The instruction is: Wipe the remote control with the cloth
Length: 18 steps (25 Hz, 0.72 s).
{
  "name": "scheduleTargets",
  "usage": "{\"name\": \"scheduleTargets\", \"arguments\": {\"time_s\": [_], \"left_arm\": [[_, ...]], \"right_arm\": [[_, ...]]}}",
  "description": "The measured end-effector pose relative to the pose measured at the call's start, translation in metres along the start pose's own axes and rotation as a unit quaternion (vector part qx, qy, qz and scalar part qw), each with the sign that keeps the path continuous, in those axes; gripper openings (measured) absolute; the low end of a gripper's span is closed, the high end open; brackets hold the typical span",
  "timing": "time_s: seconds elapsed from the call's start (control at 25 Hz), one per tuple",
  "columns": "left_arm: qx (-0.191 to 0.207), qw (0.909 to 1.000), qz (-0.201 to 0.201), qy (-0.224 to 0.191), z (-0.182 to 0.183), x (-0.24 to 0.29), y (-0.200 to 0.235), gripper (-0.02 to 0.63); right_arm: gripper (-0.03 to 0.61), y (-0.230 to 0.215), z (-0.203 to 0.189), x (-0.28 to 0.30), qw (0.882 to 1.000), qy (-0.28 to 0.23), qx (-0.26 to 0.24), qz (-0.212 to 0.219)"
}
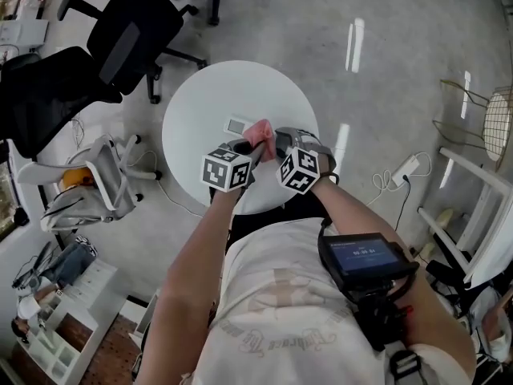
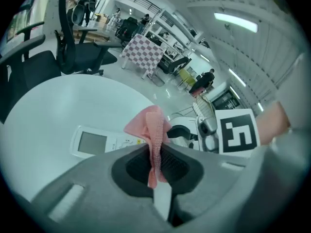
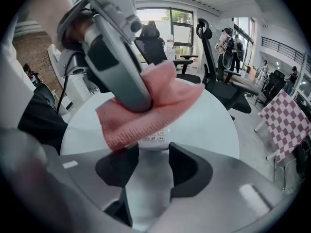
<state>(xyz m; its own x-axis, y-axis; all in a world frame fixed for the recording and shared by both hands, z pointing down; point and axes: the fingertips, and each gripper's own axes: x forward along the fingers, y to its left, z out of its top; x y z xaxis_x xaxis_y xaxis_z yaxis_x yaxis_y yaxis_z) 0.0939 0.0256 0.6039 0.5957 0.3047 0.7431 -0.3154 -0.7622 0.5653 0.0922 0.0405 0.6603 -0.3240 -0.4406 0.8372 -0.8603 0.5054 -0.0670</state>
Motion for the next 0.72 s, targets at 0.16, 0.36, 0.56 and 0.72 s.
{"name": "scheduleTargets", "arguments": {"time_s": [0.16,0.36,0.56,0.72], "left_arm": [[0.009,0.9980,0.002,0.063,-0.002,0.026,0.001,0.021],[0.035,0.9936,0.037,0.101,-0.002,0.040,0.001,0.020],[0.030,0.9923,0.050,0.109,-0.004,0.039,0.006,0.020],[0.019,0.9922,0.078,0.096,-0.002,0.022,0.029,0.020]], "right_arm": [[0.204,0.002,0.002,0.000,1.000,-0.007,-0.004,0.005],[0.202,0.001,0.001,-0.002,1.000,-0.003,-0.008,0.007],[0.201,0.000,-0.002,-0.003,1.000,-0.002,-0.003,0.009],[0.199,0.001,-0.002,-0.007,1.000,-0.003,0.001,0.009]]}}
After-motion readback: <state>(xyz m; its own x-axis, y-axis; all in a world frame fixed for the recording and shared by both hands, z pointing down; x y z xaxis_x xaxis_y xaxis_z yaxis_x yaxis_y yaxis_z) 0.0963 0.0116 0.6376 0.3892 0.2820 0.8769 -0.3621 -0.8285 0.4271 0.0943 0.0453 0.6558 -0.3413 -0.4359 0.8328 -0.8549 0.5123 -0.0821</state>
